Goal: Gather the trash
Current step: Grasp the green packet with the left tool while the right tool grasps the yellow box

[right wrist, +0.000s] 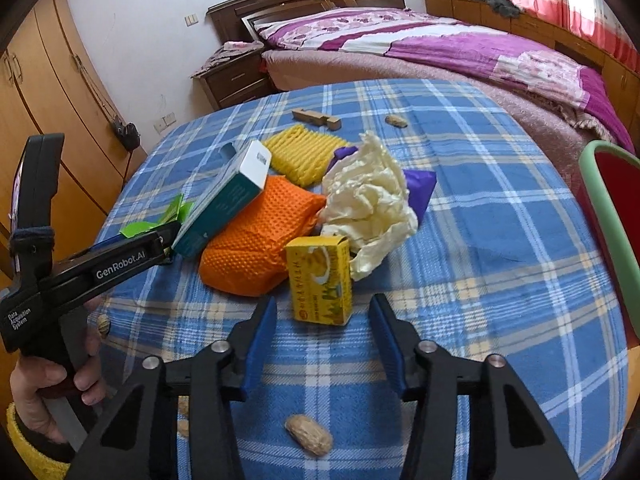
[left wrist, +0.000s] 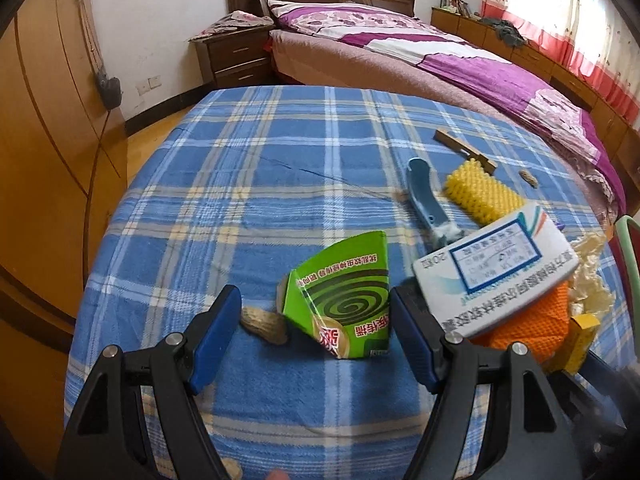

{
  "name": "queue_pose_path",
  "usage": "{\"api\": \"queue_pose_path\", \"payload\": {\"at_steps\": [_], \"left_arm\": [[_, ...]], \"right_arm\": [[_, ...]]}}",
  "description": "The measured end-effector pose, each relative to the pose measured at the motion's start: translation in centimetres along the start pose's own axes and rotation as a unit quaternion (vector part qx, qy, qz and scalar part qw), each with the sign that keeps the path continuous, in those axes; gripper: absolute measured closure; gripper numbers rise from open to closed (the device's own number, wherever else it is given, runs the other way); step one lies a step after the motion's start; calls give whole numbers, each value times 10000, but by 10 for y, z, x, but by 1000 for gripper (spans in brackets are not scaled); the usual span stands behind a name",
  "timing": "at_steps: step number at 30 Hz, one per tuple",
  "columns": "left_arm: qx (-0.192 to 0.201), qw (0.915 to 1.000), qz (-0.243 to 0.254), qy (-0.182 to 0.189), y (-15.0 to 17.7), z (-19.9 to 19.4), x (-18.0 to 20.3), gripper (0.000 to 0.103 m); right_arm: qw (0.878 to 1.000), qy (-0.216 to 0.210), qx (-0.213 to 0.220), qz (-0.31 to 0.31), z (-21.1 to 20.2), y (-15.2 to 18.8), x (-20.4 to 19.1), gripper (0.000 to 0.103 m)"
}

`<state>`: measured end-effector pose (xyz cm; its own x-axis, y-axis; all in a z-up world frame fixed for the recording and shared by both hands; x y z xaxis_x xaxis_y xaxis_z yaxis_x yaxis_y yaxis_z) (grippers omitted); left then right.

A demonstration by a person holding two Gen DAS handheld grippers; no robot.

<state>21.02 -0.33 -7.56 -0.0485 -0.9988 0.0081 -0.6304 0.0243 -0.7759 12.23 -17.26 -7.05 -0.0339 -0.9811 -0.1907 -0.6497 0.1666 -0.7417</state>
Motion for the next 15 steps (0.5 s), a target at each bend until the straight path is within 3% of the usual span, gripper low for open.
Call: {"api": "queue_pose_path", "payload": {"at_steps": [10, 15], "left_arm": [[44, 10000, 16, 42, 1, 2, 0, 43], [73, 9999, 31, 101, 1, 0, 2, 53]], "right_arm": [[9999, 105, 50, -79, 2, -1, 3, 69], [9999, 107, 55, -103, 3, -1, 3, 71]]}}
Point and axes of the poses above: each gripper's, at about its wrist camera, not at the fingertips, and z roughly the way its jaws point, x to its right, y to its underside, the point moved 7 cm from there along z, roughly the way its jaws point, and after that the axes turned 14 degrees about x, right-handed, at the moved point
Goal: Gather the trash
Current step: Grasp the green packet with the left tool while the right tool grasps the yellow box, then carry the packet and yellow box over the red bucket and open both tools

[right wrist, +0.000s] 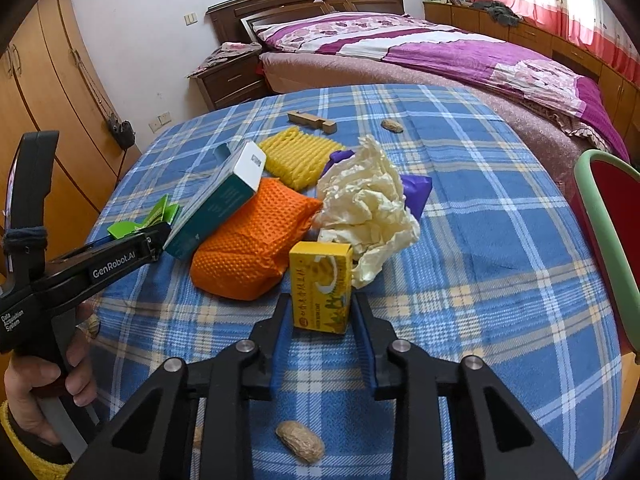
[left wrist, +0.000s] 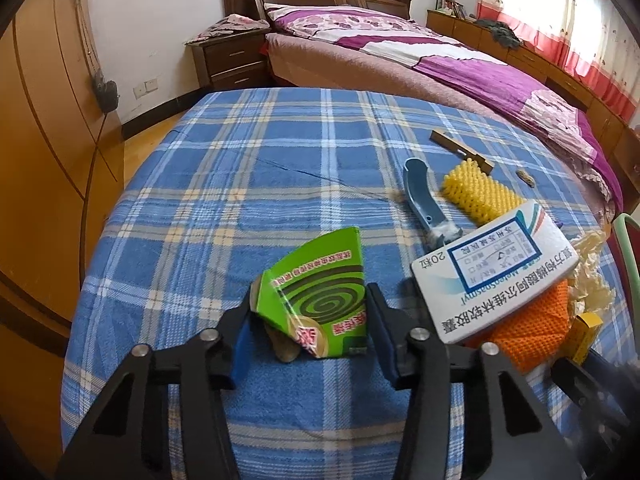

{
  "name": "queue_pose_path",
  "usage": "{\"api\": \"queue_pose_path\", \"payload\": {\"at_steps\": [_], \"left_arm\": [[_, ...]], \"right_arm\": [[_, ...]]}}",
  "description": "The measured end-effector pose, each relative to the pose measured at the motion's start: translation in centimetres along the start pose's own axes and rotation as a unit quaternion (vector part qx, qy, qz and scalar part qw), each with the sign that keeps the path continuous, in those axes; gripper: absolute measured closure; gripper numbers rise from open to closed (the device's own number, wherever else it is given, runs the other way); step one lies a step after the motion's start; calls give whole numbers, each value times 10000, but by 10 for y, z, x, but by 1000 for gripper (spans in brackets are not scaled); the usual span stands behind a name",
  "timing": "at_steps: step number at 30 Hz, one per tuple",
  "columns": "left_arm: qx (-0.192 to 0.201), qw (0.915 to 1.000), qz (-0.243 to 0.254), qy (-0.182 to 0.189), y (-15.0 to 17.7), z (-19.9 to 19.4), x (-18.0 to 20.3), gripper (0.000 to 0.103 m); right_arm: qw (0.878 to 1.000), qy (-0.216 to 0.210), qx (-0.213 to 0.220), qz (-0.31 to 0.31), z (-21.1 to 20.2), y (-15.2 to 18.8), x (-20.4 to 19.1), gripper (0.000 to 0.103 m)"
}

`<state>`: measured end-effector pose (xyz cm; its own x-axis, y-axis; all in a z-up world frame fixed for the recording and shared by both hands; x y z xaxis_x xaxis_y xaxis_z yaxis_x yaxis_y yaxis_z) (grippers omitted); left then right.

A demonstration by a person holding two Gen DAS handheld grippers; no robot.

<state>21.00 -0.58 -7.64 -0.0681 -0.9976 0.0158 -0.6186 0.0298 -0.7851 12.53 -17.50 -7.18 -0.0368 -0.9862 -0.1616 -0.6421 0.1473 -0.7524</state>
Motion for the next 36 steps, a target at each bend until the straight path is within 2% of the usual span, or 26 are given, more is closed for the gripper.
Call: {"api": "queue_pose_path", "payload": {"at_steps": [10, 18, 28, 36], "left_arm": [[103, 9998, -77, 151, -2, -11, 2, 55], [193, 9987, -253, 404, -6, -35, 7, 55], [362, 9952, -177, 897, -18, -76, 41, 55], [343, 9908, 16, 1309, -17, -94, 80, 55]], "right_arm": [[10000, -48, 4, 50, -3, 0, 0, 71], [9997, -144, 180, 97, -25, -2, 0, 71], [9982, -99, 522, 283, -63, -9, 18, 71], [9947, 109, 800, 640, -92, -13, 55, 71]]}}
Point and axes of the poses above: each gripper's, at about its wrist camera, not at the fingertips, and z roughly the way its jaws point, x to its right, y to its underside, the point moved 7 cm from there along z, roughly the way its jaws point, and after that the axes turned 14 degrees about x, right-handed, at the moved point
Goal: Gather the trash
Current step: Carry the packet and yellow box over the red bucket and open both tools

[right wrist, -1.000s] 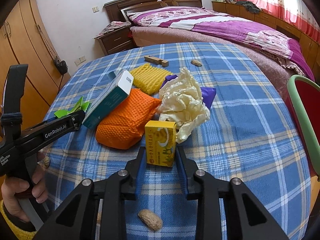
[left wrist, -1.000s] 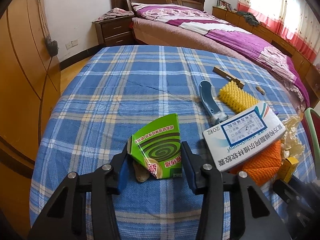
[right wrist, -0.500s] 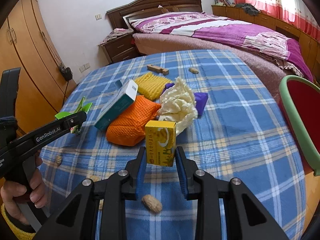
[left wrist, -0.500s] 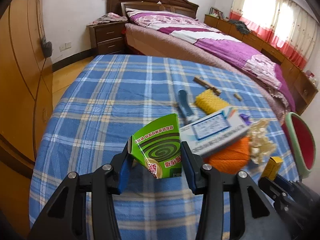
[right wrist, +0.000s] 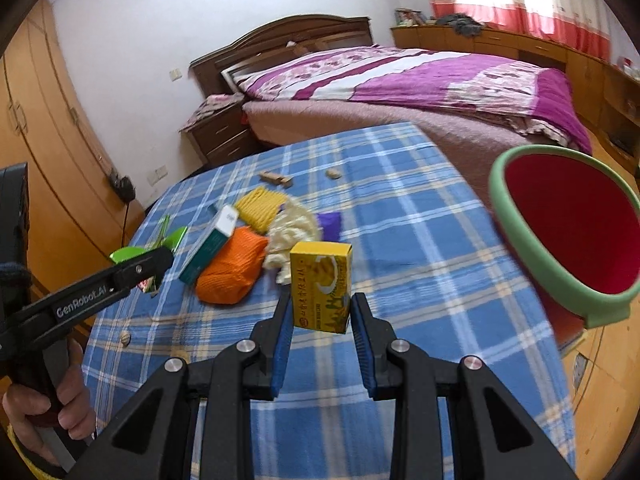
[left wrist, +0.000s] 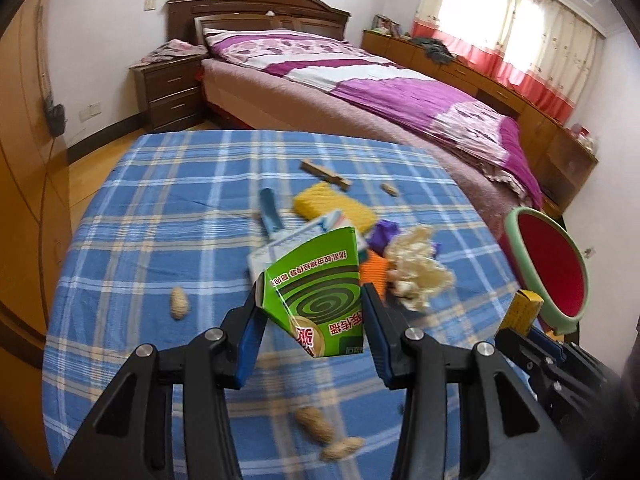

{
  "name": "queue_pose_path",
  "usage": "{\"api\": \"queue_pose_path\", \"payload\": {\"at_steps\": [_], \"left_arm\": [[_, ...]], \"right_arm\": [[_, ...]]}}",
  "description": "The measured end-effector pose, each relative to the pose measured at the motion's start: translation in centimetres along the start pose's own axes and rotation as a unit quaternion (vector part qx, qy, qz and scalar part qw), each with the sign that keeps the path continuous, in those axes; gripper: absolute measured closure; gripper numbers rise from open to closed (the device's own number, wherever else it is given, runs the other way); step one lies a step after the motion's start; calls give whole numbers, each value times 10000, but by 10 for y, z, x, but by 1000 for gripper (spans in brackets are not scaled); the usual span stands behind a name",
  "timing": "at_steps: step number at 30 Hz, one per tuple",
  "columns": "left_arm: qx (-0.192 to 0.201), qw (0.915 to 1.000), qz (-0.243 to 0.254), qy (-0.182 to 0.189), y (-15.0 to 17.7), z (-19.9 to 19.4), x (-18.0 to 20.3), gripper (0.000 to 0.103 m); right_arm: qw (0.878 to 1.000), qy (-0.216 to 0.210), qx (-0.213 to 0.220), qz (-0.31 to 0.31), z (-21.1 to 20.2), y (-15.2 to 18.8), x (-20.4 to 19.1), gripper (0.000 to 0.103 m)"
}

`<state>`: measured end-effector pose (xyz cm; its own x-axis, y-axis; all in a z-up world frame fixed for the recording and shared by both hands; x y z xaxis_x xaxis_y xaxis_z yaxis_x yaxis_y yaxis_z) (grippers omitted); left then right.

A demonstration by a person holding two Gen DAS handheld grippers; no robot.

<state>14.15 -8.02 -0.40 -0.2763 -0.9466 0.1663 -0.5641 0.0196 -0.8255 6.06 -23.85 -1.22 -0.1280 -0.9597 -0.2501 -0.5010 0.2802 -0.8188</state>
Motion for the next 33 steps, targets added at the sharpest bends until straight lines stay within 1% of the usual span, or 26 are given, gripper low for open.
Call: {"api": "queue_pose_path", "payload": {"at_steps": [8, 18, 33], "left_arm": [[-36, 9995, 194, 257, 1, -3, 36, 55], [-122, 9977, 393, 542, 2, -2, 79, 55], [-223, 9922, 639, 1049, -1, 8, 153, 55]], "right_arm": [[9992, 234, 234, 237, -17, -8, 34, 71], [9973, 426, 430, 412, -32, -17, 68, 71], [9913, 834, 768, 668, -57, -40, 140, 71]]}}
Point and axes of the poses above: each gripper's, at about its wrist camera, not at the fingertips, and z roughly the way its jaws point, x to its right, y to its underside, the point moved 7 cm from there along z, roughly the way its jaws point, and after that the axes turned 14 degrees about x, right-handed, at the moved point
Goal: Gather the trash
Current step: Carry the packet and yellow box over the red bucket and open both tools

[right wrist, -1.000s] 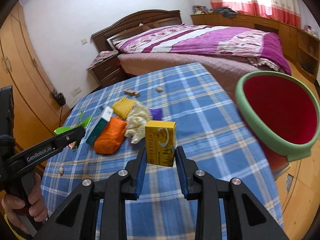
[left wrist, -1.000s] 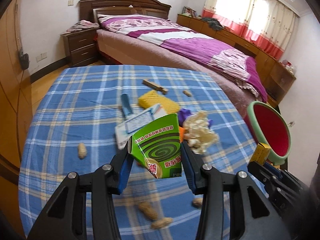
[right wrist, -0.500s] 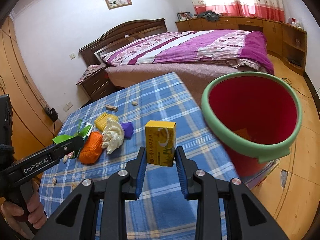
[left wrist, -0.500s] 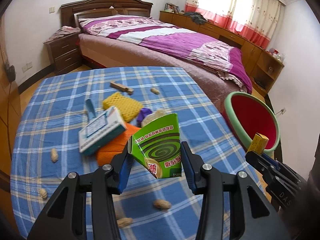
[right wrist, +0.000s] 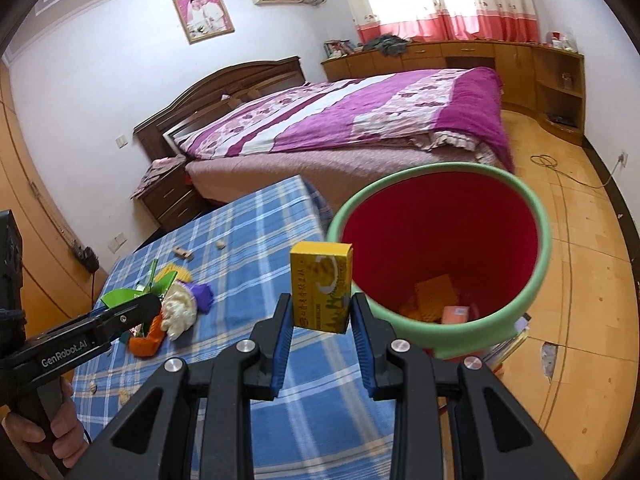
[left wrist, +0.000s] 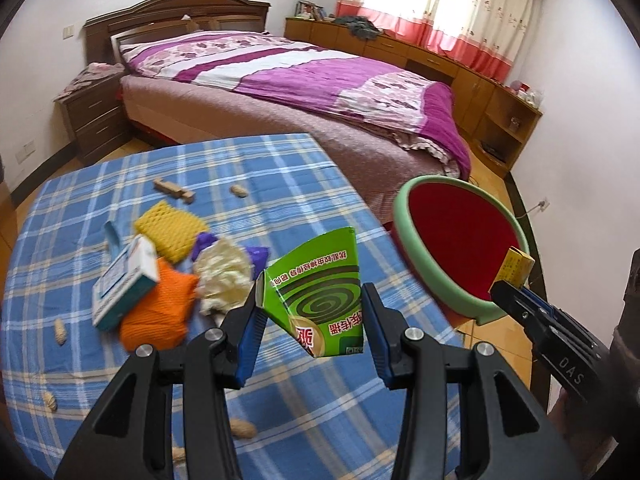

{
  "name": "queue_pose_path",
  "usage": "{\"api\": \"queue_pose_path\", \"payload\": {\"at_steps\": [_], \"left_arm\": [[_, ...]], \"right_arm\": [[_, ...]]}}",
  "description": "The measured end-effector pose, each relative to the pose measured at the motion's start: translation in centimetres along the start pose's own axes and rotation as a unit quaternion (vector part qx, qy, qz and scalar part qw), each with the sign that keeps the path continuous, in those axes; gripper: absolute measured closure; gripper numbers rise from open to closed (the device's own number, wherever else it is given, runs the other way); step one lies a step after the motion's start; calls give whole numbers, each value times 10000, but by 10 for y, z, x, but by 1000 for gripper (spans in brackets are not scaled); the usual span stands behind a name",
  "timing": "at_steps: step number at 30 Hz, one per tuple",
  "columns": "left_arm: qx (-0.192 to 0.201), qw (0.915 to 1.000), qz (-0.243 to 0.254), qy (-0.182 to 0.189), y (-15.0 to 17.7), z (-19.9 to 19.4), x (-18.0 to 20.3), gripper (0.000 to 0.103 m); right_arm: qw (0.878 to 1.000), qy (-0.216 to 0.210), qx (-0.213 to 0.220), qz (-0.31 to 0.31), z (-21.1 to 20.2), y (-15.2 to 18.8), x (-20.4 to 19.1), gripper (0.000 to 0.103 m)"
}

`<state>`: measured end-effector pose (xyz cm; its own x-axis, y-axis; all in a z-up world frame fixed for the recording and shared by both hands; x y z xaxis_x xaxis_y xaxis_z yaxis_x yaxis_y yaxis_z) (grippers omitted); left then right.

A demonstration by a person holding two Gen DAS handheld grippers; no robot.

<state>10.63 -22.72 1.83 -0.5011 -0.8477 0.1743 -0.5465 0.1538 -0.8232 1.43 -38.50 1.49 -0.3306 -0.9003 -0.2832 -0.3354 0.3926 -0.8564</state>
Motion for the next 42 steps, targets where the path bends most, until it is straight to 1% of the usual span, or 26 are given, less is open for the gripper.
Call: {"api": "queue_pose_path", "payload": {"at_steps": [7, 17, 33, 42], "left_arm": [[-14, 9996, 170, 238, -9, 14, 35, 55], [-95, 9983, 385, 420, -14, 38, 74, 55], [-212, 9951, 684, 688, -14, 77, 119, 55], [-331, 9909, 965, 877, -7, 103, 146, 55]], "right_arm": [[9998, 141, 98, 114, 1, -12, 27, 71], [9991, 314, 118, 275, 5, -20, 60, 71], [9965, 663, 117, 504, 19, -28, 110, 71], [9944, 788, 47, 702, 31, -26, 133, 71]]}}
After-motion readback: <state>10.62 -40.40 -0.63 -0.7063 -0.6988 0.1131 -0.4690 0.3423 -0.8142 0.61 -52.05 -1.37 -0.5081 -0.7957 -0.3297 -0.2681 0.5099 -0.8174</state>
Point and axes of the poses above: each gripper's, at about its wrist camera, not at the fingertips, and z roughly the way its jaws point, x to its right, y to its underside, the point moved 7 cm from there along z, roughly the way its jaws point, and after that the axes turned 14 degrees about x, right-handed, at the moved point
